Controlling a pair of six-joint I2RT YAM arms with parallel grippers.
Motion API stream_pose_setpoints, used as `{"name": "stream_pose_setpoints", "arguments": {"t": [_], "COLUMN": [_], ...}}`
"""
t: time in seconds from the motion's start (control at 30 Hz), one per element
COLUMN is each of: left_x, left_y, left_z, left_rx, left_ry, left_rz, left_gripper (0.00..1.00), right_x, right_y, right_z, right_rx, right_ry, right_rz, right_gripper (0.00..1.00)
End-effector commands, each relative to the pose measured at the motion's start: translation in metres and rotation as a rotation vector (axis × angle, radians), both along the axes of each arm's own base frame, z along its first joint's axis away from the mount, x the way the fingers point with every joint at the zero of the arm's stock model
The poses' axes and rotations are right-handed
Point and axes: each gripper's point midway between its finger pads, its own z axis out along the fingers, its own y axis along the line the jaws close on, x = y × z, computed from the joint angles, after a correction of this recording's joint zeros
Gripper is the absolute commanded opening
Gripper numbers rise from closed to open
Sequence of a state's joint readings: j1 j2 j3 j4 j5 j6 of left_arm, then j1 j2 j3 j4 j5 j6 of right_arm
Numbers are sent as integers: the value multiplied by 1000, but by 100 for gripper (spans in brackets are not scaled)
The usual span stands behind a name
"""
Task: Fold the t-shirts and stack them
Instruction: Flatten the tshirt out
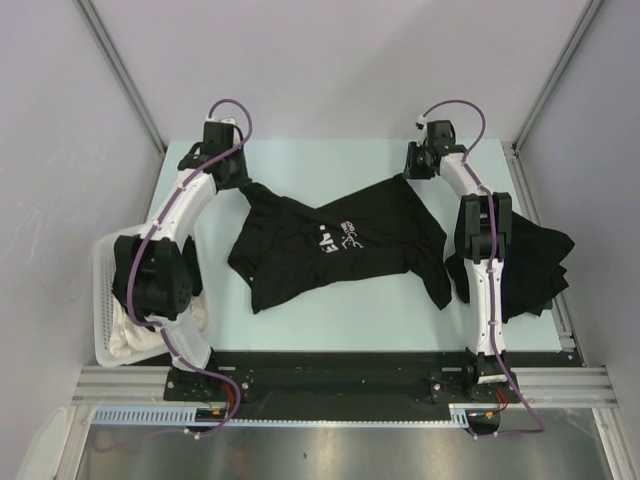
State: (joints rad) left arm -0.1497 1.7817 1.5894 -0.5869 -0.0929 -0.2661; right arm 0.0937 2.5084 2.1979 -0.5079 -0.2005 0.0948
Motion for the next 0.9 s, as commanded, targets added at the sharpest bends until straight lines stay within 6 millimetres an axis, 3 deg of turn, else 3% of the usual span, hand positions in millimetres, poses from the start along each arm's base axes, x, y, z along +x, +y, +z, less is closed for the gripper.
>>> {"name": "stream_pose_setpoints", "arguments": {"t": [0.0, 0.33, 0.63, 0.87], "left_x": [1, 0, -3, 0], "left_y": [-10, -9, -9, -10], "left_z": [27, 23, 19, 19], "left_rx": [-41, -38, -30, -32], "left_ry": [-63, -48, -34, -35], "left_rz": [-5, 1, 1, -3], "left_gripper": [0, 0, 0, 0], "right_x": [10, 11, 26, 24], "right_y": [12, 29, 31, 31], "right_z": [10, 0, 30, 14], "right_rx": [60, 101, 120, 133], "right_ry": [-37, -21, -94, -55], "right_rz": [21, 44, 47, 46], "right_gripper": [34, 34, 36, 37]}}
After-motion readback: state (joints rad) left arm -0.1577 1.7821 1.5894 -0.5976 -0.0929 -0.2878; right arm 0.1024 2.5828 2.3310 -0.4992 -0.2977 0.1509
